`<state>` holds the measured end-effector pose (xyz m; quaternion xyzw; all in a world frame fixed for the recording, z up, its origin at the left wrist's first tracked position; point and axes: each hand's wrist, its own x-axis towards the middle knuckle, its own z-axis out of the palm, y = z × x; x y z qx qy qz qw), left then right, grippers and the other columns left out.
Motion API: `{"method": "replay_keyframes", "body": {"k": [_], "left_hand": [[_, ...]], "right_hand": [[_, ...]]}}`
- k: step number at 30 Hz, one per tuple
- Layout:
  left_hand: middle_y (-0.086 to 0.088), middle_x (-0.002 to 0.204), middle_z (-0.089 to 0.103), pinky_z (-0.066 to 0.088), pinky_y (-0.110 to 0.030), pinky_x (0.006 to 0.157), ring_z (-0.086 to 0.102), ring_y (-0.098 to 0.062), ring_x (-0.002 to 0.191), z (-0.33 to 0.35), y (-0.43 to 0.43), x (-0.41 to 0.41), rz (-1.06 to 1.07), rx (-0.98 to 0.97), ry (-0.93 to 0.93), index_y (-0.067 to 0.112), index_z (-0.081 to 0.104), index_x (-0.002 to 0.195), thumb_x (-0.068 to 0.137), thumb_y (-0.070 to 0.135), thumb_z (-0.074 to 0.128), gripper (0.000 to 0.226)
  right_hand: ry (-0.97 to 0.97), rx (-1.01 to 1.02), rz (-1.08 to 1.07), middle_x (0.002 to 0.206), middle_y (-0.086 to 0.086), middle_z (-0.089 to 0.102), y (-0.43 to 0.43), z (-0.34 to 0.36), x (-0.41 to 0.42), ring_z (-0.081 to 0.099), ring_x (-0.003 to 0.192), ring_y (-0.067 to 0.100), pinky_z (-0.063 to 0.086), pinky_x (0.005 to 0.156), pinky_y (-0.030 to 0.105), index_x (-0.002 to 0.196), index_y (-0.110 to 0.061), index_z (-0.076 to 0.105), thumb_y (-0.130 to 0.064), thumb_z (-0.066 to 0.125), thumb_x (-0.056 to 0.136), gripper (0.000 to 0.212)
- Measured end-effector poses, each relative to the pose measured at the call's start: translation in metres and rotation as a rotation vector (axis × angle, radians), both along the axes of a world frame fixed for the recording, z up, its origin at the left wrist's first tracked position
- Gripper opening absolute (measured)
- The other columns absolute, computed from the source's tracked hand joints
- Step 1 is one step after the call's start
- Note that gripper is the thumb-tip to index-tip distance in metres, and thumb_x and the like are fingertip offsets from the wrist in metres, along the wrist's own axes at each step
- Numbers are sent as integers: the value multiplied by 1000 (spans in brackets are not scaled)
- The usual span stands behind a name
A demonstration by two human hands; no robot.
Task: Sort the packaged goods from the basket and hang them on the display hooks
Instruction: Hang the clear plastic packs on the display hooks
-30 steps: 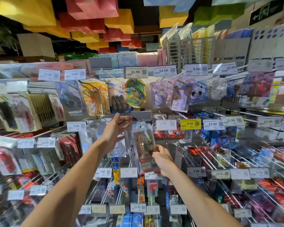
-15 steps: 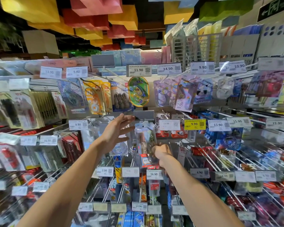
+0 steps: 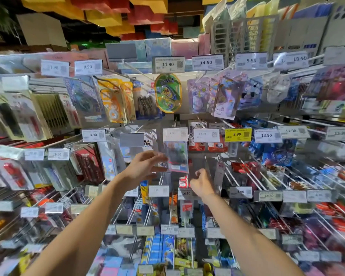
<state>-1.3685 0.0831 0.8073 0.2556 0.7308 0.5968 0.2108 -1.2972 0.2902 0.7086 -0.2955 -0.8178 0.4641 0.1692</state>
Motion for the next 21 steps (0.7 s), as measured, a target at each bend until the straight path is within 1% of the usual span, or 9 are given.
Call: {"method": "replay_keyframes", "body": {"k": [2,4,6,9,11,14,16,18,21], "left_hand": [[-3,110,75,53,-19,67,75,-14,93,-17,9,2,15,-72,77,5,67,117,102,23,64,23],[-5,93,70,46,-14,56,66,-6,73,-37,17,4,1,-161,198,2,67,116,98,13,68,21],[-3,98,69,50,-16,67,64,-8,84,-53,24,12,-47,-251,288,1,66,122,93,13,76,33],[-5,124,68,53,-31,98,66,-17,112,-68,36,31,-152,-329,413,5,61,132,80,37,81,65],[-2,129,66,54,-35,102,65,-18,116,-75,46,49,-185,-396,441,9,59,135,83,36,83,63],[-4,130,65,53,-42,103,64,-23,117,-90,69,86,-239,-411,451,8,59,133,87,20,82,53],[-3,127,65,52,-35,100,63,-22,118,-100,88,116,-299,-427,442,8,61,131,84,19,82,52],[-9,128,65,49,-34,102,62,-26,121,-108,105,149,-392,-469,440,6,62,132,81,24,80,57],[-10,139,61,50,-43,106,60,-28,124,-129,133,199,-533,-517,478,10,57,138,76,42,81,73]], "right_hand": [[9,55,52,93,-3,56,0,-2,17,58,88,19,49,77,32,120,-9,55,-11,61,96,25],[20,80,100,100,-5,62,2,-5,37,62,97,18,52,85,33,117,-14,59,-17,63,97,20],[16,102,136,100,-8,64,8,-9,60,63,99,17,54,90,35,116,-17,60,-21,64,98,19],[1,108,134,108,-3,65,20,-15,92,64,101,16,55,91,35,119,-18,59,-26,65,98,23],[-8,128,104,110,-3,64,28,-19,117,63,102,16,54,90,32,119,-17,59,-27,65,99,24],[-38,116,75,114,0,62,37,-28,162,62,106,19,53,93,35,124,-13,58,-27,66,99,30],[-48,100,18,109,-3,61,43,-37,200,62,104,18,51,88,32,120,-17,58,-28,68,98,27],[-45,87,-75,107,-4,64,49,-50,244,64,103,18,51,86,30,115,-23,60,-30,70,94,25],[-69,62,-171,116,6,67,50,-66,323,65,107,24,53,93,36,122,-14,62,-26,72,93,33]]}}
